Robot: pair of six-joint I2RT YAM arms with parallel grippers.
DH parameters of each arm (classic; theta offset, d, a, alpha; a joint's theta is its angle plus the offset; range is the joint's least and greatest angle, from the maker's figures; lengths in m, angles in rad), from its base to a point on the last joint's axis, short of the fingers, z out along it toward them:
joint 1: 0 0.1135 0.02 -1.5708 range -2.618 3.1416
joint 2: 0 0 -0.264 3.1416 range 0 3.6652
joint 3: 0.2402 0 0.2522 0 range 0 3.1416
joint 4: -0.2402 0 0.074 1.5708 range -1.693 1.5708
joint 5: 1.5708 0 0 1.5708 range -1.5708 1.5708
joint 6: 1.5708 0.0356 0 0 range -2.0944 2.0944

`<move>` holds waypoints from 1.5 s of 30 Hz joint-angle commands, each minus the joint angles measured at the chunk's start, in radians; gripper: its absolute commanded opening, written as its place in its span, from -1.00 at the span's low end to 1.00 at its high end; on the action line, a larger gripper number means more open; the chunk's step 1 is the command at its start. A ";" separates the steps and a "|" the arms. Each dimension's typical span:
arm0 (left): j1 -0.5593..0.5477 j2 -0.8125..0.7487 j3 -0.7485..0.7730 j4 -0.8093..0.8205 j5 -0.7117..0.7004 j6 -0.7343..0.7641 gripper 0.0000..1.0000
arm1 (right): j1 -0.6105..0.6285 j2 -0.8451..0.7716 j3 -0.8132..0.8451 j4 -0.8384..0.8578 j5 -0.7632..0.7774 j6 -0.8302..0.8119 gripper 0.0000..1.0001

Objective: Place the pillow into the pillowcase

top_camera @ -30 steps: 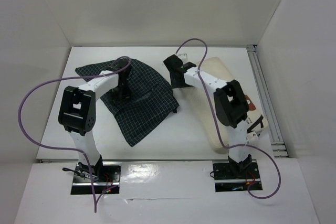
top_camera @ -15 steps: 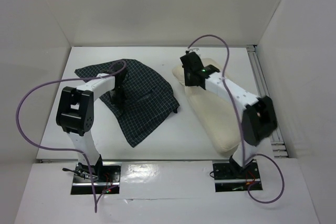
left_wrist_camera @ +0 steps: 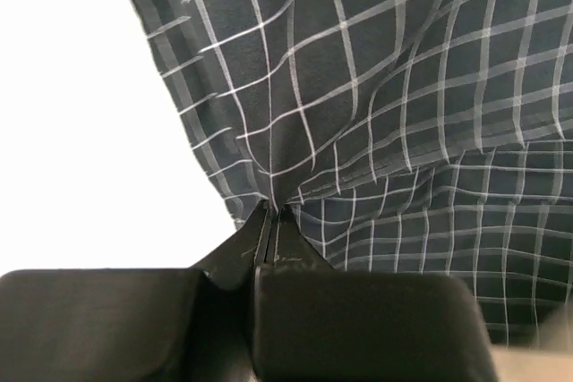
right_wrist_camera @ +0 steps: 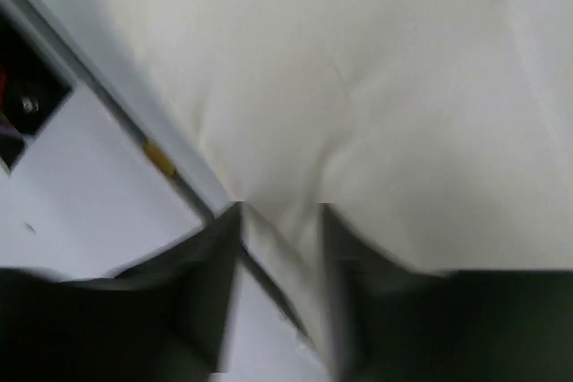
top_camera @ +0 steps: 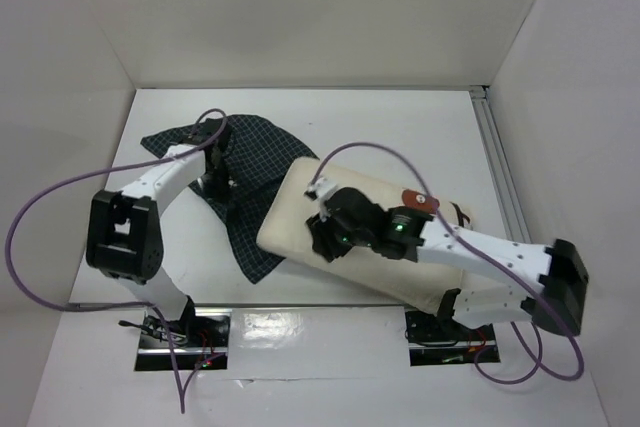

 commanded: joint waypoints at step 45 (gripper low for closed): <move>-0.273 0.231 0.128 -0.069 -0.434 0.175 0.27 | -0.258 0.475 0.339 -0.170 0.021 0.104 0.98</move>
